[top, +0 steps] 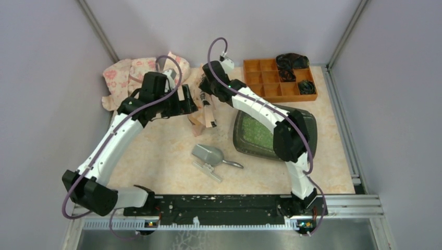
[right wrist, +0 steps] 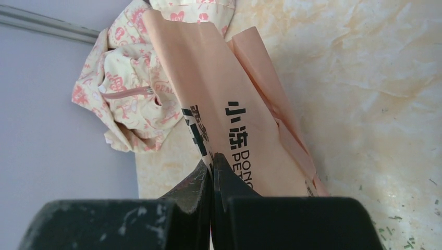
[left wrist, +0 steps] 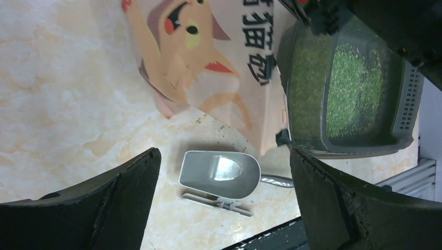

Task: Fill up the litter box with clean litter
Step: Adjust the cat litter bag at the center of the board.

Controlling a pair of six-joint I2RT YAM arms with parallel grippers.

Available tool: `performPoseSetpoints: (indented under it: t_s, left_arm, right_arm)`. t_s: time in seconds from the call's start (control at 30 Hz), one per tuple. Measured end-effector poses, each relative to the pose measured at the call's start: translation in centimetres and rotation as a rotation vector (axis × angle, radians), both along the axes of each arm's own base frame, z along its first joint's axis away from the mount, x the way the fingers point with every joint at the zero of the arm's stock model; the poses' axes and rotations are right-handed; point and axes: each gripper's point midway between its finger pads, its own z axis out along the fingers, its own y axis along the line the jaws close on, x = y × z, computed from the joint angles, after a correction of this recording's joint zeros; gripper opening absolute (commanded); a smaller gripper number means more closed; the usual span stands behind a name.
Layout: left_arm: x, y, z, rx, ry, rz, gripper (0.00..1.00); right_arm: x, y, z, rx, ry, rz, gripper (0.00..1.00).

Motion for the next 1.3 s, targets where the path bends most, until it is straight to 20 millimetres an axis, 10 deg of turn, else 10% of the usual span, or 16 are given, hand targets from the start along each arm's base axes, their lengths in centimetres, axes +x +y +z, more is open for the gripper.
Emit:
performPoseSetpoints:
  t_s: [0.47, 0.6, 0.87, 1.2, 1.3]
  left_arm:
    - [-1.5, -4.3, -5.8, 0.192, 0.078, -0.003, 0.93]
    - [-0.8, -4.1, -7.9, 0.271, 0.094, 0.036, 0.66]
    - [0.0, -4.0, -9.3, 0.34, 0.093, 0.075, 0.6]
    - [1.0, -4.4, -8.4, 0.346, 0.052, 0.109, 0.01]
    - [1.3, -4.7, -8.6, 0.358, 0.055, 0.107, 0.0]
  right_arm:
    - [0.6, -0.4, -2.2, -0.043, 0.048, -0.042, 0.0]
    - [0.7, -0.5, -2.3, -0.04, 0.055, -0.047, 0.0]
    - [1.0, -0.8, -2.3, -0.032, 0.054, -0.056, 0.0]
    - [1.4, -0.9, -2.3, -0.018, 0.044, -0.063, 0.0]
    - [1.6, -1.0, -2.5, -0.012, 0.044, -0.069, 0.0]
